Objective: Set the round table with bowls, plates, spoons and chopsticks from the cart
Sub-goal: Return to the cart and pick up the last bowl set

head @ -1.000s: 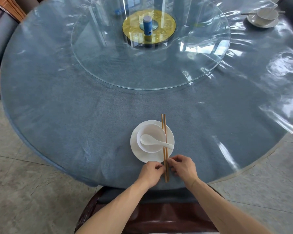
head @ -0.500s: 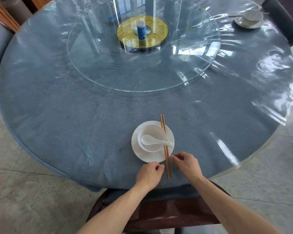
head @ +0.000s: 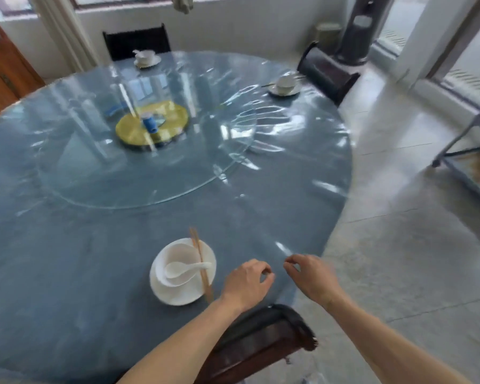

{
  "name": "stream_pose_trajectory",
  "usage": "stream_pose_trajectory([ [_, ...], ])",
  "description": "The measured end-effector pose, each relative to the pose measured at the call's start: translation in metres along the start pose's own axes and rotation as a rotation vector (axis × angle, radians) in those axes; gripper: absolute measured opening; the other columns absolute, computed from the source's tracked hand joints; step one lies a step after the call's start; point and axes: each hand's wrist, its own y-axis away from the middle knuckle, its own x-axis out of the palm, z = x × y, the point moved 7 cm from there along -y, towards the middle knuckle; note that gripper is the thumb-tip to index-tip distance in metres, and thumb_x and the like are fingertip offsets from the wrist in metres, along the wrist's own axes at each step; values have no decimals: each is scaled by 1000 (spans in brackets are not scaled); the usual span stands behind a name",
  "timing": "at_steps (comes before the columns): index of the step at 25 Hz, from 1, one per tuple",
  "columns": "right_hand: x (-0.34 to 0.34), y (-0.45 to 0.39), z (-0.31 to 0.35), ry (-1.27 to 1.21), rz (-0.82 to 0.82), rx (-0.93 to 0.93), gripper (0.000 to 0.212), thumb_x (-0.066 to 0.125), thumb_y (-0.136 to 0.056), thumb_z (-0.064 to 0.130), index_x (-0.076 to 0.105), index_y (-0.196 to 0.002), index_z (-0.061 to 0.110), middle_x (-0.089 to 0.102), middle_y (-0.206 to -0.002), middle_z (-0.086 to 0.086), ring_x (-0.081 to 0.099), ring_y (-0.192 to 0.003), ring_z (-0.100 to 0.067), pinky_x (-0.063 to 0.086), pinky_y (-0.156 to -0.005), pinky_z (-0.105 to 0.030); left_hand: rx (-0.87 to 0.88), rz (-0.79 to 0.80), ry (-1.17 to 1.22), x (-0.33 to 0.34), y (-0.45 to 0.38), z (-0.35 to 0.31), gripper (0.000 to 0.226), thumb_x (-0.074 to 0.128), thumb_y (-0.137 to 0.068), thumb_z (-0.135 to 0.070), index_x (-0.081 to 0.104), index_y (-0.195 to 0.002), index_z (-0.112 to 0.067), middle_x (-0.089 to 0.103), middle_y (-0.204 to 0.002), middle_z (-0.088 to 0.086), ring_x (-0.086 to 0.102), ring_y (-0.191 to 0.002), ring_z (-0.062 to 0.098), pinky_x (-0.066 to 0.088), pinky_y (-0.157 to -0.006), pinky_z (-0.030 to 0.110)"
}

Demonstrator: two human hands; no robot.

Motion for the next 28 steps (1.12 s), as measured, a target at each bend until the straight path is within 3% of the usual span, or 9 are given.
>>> stream_pose_trajectory([
  [5, -72, 40, -132, 41, -90, 100, 33, 44, -96, 48, 68, -111, 30, 69, -114, 4, 61, -108, -21, 46, -80, -32, 145, 193, -3, 46, -64, -122, 26, 57, -93, -38, 71, -109, -24, 70, -114, 0, 63, -108, 18, 49, -95, 35],
  [9, -110, 81, -225, -23, -132, 232, 34, 41, -98, 48, 66, -115, 31, 66, -119, 6, 58, -114, -20, 47, -88, -34, 252, 366, -18, 91, -94, -219, 25, 56, -88, -42, 71, -103, -30, 71, -101, -8, 67, -97, 14, 52, -74, 30],
  [13, -139, 123, -303, -86, -204, 397, 33, 43, -98, 46, 68, -113, 28, 68, -115, 2, 61, -109, -23, 50, -88, -37, 417, 447, -102, 138, -118, -307, 25, 57, -90, -42, 72, -105, -28, 72, -110, -8, 63, -105, 12, 48, -89, 27],
  [17, -165, 145, -359, -130, -255, 518, 31, 45, -98, 44, 69, -109, 27, 70, -113, 3, 62, -106, -21, 51, -85, -36, 559, 490, -178, 170, -140, -374, 29, 55, -89, -46, 71, -107, -29, 71, -111, -8, 62, -100, 10, 49, -86, 28],
  [22, -193, 131, -411, -132, -287, 603, 31, 45, -98, 44, 68, -110, 27, 68, -114, 3, 60, -108, -19, 51, -87, -37, 699, 516, -233, 199, -188, -437, 34, 53, -89, -47, 71, -110, -28, 70, -113, -7, 63, -104, 13, 51, -88, 32],
  [28, -241, 55, -475, -105, -287, 665, 32, 45, -97, 44, 68, -109, 27, 68, -113, 3, 61, -107, -19, 51, -84, -34, 784, 553, -304, 215, -290, -497, 34, 53, -91, -47, 69, -113, -28, 68, -117, -3, 62, -108, 17, 49, -90, 33],
])
